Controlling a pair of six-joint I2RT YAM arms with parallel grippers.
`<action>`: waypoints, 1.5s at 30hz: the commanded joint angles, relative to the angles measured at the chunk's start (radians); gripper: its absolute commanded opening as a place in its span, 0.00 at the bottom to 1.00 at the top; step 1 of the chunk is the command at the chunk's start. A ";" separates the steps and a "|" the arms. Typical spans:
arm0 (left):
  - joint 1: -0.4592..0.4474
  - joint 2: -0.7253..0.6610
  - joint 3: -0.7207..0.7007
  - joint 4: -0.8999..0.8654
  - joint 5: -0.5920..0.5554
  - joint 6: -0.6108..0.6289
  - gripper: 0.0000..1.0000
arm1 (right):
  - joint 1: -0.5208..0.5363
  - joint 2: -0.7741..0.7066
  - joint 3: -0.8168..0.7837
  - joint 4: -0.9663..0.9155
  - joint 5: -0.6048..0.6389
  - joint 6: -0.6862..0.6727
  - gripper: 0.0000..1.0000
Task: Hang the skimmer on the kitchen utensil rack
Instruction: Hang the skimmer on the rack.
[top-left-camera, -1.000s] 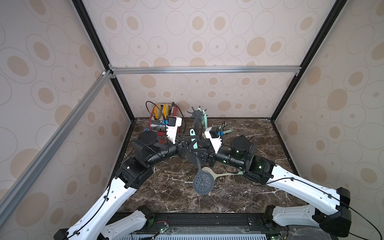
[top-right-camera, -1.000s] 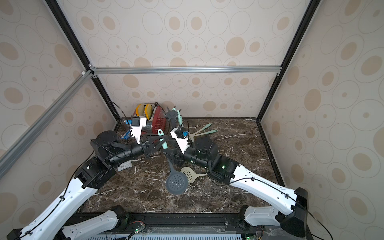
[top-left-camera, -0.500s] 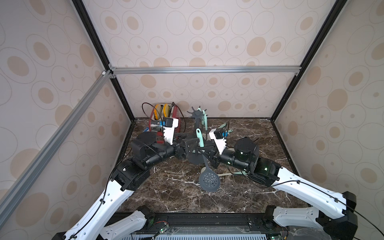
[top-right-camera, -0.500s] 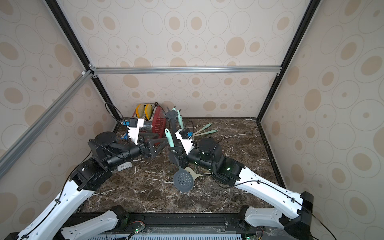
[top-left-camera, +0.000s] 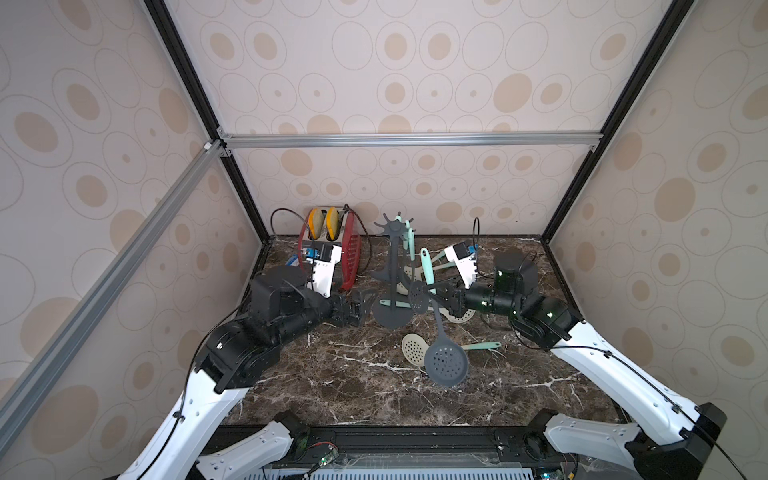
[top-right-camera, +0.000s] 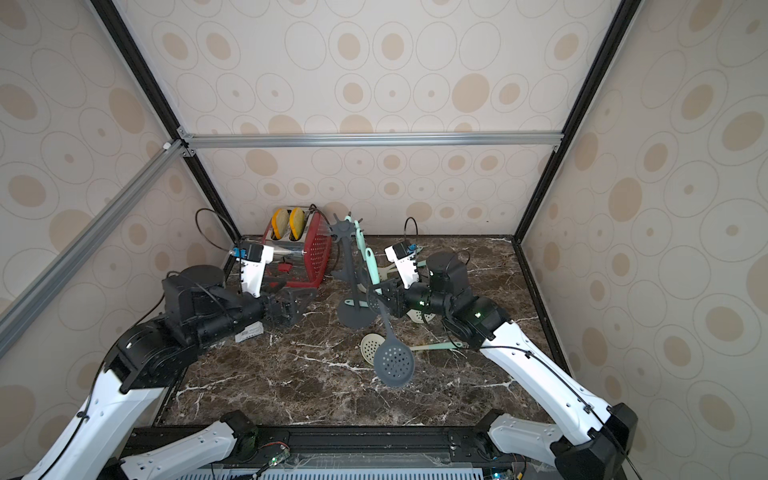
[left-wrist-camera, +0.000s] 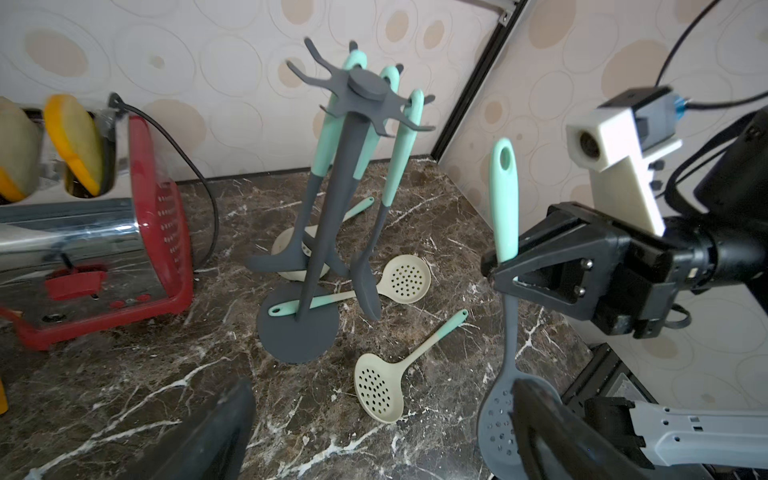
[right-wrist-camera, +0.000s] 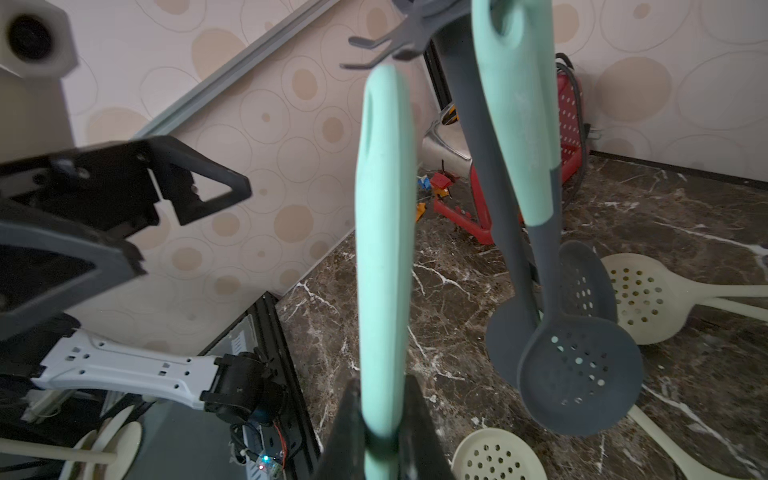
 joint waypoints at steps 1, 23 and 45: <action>0.071 0.031 0.017 0.070 0.141 -0.031 0.98 | -0.017 0.042 0.078 0.053 -0.187 0.071 0.00; 0.150 0.002 -0.091 0.197 0.274 -0.080 0.92 | -0.055 0.228 0.195 0.071 -0.291 0.172 0.00; 0.150 -0.027 -0.143 0.246 0.324 -0.071 0.99 | -0.073 0.337 0.154 0.054 -0.386 0.175 0.08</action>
